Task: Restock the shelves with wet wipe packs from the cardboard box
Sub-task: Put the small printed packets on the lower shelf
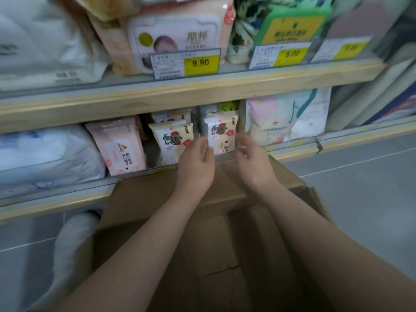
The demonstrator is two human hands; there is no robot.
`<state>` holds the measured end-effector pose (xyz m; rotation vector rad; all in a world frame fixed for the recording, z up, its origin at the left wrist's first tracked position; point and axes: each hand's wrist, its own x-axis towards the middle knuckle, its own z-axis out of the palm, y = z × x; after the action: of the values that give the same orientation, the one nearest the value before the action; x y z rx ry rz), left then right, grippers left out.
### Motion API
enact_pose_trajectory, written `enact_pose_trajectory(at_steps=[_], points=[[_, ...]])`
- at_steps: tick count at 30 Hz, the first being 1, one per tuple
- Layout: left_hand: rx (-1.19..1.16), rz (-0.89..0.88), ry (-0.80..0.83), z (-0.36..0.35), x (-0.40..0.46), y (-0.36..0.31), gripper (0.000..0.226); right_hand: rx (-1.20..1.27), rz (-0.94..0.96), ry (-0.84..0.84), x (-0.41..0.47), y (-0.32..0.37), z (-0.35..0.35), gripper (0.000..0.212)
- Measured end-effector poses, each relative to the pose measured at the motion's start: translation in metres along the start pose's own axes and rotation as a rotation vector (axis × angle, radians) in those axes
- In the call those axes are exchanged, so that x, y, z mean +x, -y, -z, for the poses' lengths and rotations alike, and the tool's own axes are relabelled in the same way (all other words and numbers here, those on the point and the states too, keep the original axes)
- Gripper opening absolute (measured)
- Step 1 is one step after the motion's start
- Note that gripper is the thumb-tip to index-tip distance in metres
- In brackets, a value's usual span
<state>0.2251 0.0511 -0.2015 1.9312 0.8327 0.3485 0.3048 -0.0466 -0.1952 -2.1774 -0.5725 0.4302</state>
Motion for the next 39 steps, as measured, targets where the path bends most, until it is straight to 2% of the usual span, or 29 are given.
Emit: enact_pose_trajectory(at_steps=[3, 5, 7, 10, 13, 17, 19, 21, 24, 26, 30, 34, 37, 39], points=[[-0.041, 0.039, -0.193, 0.031, -0.011, 0.008, 0.023, -0.015, -0.005, 0.092, -0.006, 0.012, -0.008, 0.040], [-0.039, 0.118, -0.244, 0.049, -0.007, 0.017, 0.032, -0.022, -0.016, 0.137, -0.003, 0.022, -0.019, 0.042], [0.007, 0.215, -0.188, 0.062, 0.002, 0.026, 0.046, -0.053, -0.024, 0.176, 0.003, 0.033, -0.032, 0.043], [0.083, 0.267, -0.051, 0.067, 0.021, 0.035, 0.061, -0.108, -0.039, 0.237, 0.019, 0.040, -0.055, 0.035], [-0.032, 0.301, 0.051, 0.061, 0.036, 0.035, 0.069, -0.166, -0.098, 0.261, 0.037, 0.042, -0.074, 0.033], [-0.058, 0.198, 0.046, 0.055, 0.044, 0.038, 0.047, -0.139, -0.075, 0.218, 0.050, 0.041, -0.081, 0.037], [-0.082, 0.179, 0.041, 0.052, 0.044, 0.040, 0.045, -0.064, -0.048, 0.185, 0.047, 0.035, -0.082, 0.036], [-0.113, 0.160, 0.004, 0.049, 0.042, 0.043, 0.053, -0.002, 0.001, 0.184, 0.044, 0.029, -0.086, 0.046], [-0.152, 0.130, -0.073, 0.045, 0.042, 0.046, 0.077, 0.034, 0.061, 0.158, 0.040, 0.030, -0.086, 0.074], [-0.164, 0.070, -0.097, 0.048, 0.043, 0.044, 0.083, 0.022, 0.112, 0.131, 0.039, 0.034, -0.082, 0.082], [-0.116, -0.025, -0.069, 0.049, 0.047, 0.041, 0.077, 0.010, 0.180, 0.140, 0.047, 0.039, -0.077, 0.084], [-0.151, 0.004, -0.078, 0.047, 0.040, 0.046, 0.064, -0.046, 0.159, 0.142, 0.047, 0.038, -0.078, 0.076], [-0.174, 0.001, -0.067, 0.048, 0.033, 0.046, 0.078, 0.026, 0.134, 0.161, 0.043, 0.032, -0.077, 0.084], [-0.201, 0.060, -0.072, 0.048, 0.034, 0.046, 0.090, 0.083, 0.112, 0.161, 0.043, 0.027, -0.079, 0.092]])
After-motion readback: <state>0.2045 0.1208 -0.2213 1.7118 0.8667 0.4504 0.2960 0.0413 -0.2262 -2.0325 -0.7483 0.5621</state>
